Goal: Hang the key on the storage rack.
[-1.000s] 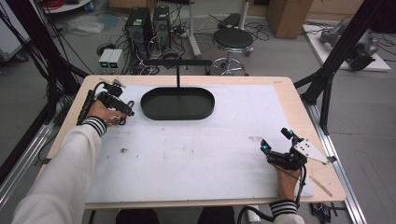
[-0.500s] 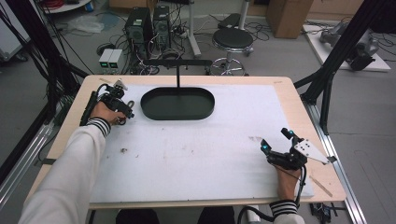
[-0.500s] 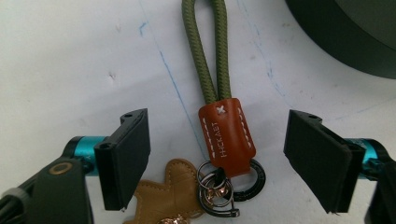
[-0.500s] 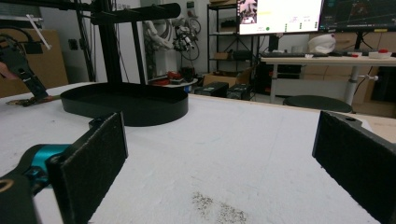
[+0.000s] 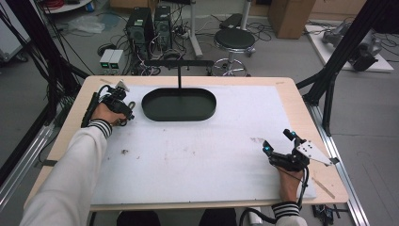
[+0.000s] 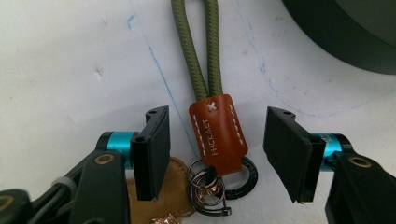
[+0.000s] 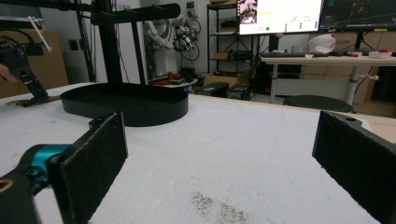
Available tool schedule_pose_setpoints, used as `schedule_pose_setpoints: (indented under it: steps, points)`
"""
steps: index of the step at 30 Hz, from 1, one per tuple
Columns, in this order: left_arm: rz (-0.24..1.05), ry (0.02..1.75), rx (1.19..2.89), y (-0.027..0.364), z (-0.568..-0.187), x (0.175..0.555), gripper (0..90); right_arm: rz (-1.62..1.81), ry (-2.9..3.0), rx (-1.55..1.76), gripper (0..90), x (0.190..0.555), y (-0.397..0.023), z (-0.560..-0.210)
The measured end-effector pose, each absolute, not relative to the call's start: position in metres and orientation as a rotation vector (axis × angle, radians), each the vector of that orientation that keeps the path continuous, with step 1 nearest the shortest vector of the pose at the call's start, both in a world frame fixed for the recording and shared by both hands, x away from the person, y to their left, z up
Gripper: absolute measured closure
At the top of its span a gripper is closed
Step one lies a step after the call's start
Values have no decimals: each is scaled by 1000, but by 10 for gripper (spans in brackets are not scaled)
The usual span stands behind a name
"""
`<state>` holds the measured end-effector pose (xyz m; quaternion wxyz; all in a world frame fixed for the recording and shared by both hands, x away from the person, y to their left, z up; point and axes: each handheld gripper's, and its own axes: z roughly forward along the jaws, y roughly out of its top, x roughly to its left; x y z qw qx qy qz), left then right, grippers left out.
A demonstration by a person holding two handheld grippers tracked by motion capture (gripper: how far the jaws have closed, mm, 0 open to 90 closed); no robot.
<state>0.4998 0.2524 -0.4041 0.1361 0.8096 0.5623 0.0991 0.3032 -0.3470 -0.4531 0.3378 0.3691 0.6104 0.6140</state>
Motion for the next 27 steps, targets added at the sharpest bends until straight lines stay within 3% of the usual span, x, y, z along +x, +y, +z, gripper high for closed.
schedule_pose_setpoints:
  steps: [11, 20, 27]
  points:
    - [251, 1665, 2331, 255, -406, 502, 526, 1601, 1592, 963, 22, 303, -347, -453]
    - [288, 1680, 2361, 250, -406, 500, 711, 1601, 1586, 960, 23, 304, -347, -453]
    - [356, 1640, 2383, 250, -404, 498, 727, 1601, 1586, 958, 23, 304, -347, -453]
